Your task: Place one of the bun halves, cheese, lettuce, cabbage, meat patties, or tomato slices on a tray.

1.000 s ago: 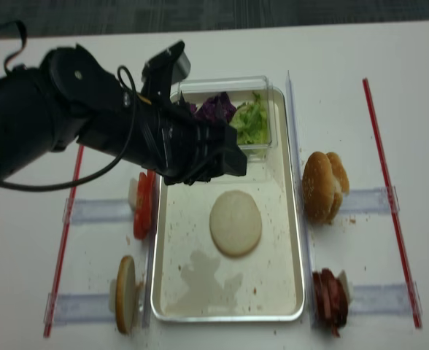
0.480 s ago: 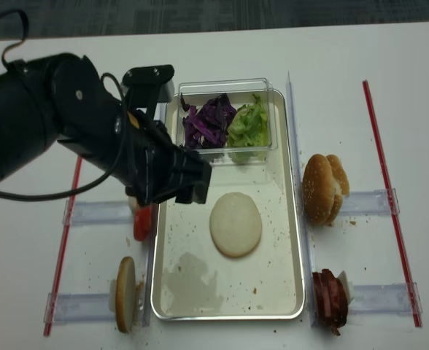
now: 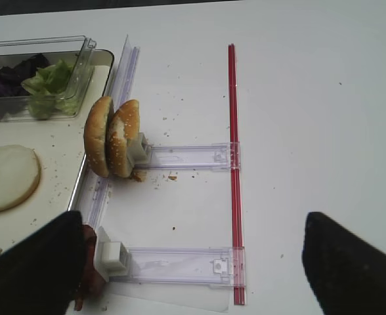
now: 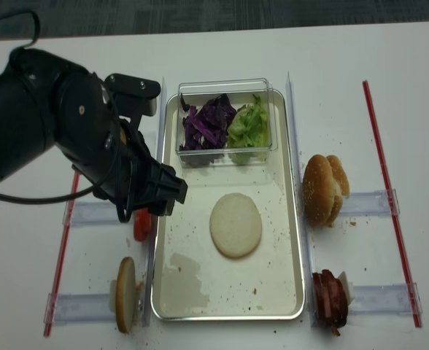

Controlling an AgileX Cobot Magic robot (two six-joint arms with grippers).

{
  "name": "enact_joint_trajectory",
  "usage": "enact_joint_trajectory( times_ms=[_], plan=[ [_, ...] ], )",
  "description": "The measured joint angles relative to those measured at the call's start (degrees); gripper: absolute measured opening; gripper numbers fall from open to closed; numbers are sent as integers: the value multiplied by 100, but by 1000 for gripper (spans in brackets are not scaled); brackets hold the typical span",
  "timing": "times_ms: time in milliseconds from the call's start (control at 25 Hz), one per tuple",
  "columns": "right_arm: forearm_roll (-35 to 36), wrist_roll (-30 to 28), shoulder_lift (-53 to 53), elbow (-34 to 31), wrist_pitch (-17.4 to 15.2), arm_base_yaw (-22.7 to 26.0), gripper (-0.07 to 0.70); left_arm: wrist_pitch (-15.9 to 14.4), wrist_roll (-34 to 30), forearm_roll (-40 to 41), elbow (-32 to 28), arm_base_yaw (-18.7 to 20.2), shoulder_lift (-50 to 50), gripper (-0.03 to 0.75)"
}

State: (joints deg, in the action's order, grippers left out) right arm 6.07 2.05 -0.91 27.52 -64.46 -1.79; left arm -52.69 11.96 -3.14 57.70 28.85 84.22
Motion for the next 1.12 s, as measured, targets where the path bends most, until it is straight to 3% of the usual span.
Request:
enact_joint_trajectory(
  times_ms=[240,560,840,1120],
  plan=[
    [0,0,0,0,0,0,678,-104,50,8,0,-346,0,475],
    [0,0,0,0,0,0,678,-450,16,594,0,-1742,0,475],
    [0,0,0,0,0,0,678,-494,-365,721,0,-2814,0,475],
    [0,0,0,0,0,0,678,-591,-611,571,0,-3020,0,475]
  ],
)
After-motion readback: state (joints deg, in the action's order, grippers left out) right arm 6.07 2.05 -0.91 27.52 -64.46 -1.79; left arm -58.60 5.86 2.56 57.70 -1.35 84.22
